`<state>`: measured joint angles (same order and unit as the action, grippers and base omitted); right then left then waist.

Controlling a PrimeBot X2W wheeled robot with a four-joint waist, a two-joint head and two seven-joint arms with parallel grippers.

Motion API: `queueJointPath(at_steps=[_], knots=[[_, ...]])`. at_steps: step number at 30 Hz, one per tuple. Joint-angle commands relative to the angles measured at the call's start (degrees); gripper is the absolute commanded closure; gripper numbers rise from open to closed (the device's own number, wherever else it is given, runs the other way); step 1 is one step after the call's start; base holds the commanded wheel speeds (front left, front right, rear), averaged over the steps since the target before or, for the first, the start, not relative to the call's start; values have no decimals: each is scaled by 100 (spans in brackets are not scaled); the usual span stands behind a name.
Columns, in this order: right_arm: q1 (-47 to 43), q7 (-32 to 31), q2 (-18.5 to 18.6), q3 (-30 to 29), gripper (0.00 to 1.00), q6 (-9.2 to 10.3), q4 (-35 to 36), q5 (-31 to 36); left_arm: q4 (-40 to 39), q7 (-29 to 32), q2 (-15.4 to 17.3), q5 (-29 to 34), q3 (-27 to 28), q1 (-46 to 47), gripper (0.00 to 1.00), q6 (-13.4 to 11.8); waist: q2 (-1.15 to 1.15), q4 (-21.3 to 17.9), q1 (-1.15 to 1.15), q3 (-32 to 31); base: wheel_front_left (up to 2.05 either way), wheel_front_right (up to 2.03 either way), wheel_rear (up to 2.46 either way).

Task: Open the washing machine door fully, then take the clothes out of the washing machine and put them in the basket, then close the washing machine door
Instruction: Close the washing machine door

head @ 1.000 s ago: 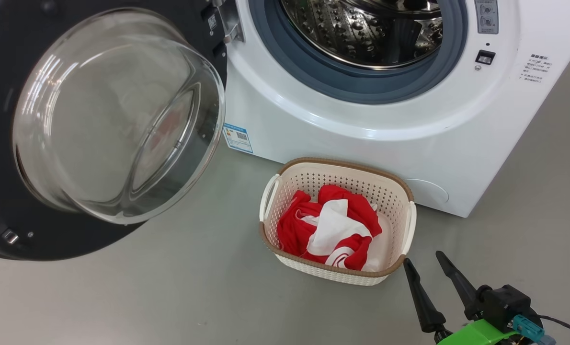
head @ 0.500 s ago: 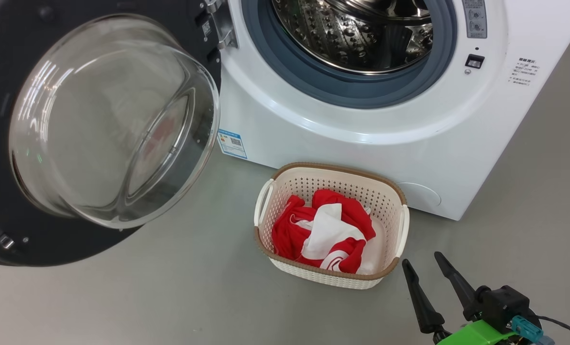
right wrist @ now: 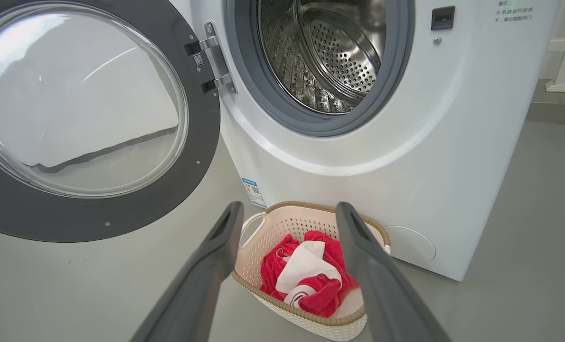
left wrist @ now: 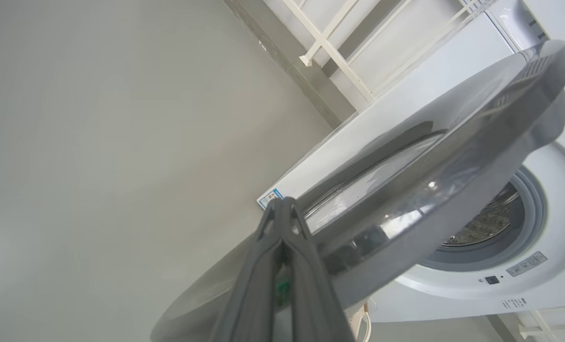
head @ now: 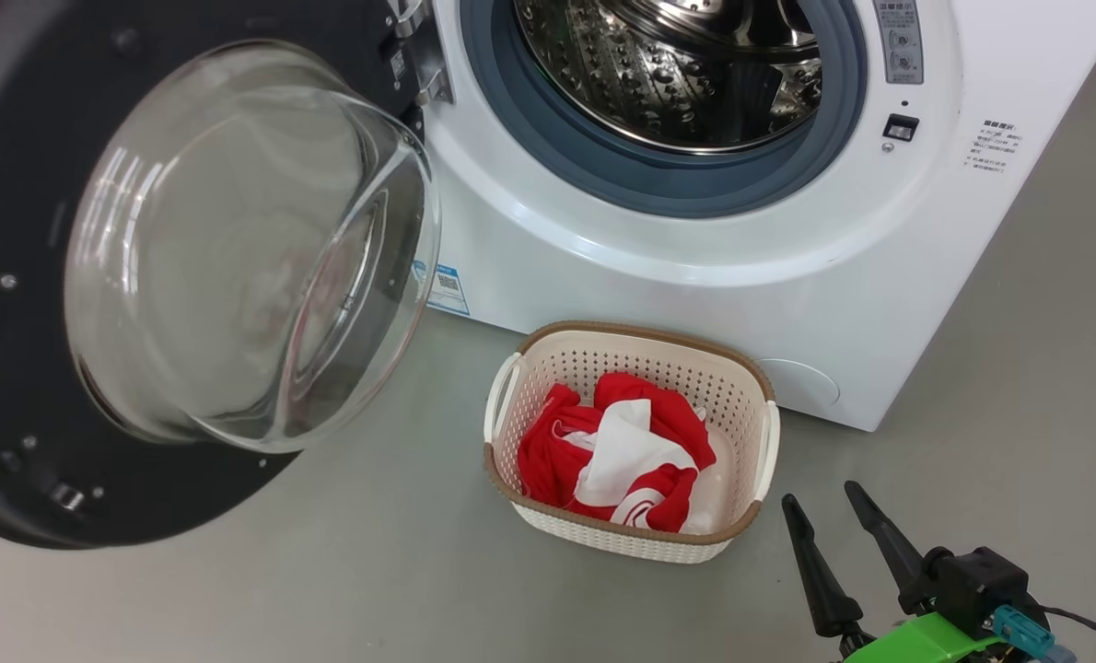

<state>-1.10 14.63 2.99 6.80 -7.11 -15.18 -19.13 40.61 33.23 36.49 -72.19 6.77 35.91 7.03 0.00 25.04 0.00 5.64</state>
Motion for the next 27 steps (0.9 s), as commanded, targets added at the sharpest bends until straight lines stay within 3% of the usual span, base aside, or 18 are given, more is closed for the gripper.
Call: queueJointPath(at_steps=[1,11,27], knots=[[6,37,-8,119,0,-37,156,85,-384,125,177,-150,-16,-58,100,46,0,-14,0,-18,0,0,0],[-22,37,23,65,0,-37,186,130,-2096,176,359,-972,-494,-906,100,46,0,-137,0,-184,0,0,0],[-83,37,112,131,0,-37,298,399,-3472,-154,489,-1299,-1326,-1199,100,46,0,-789,0,-213,0,0,0]])
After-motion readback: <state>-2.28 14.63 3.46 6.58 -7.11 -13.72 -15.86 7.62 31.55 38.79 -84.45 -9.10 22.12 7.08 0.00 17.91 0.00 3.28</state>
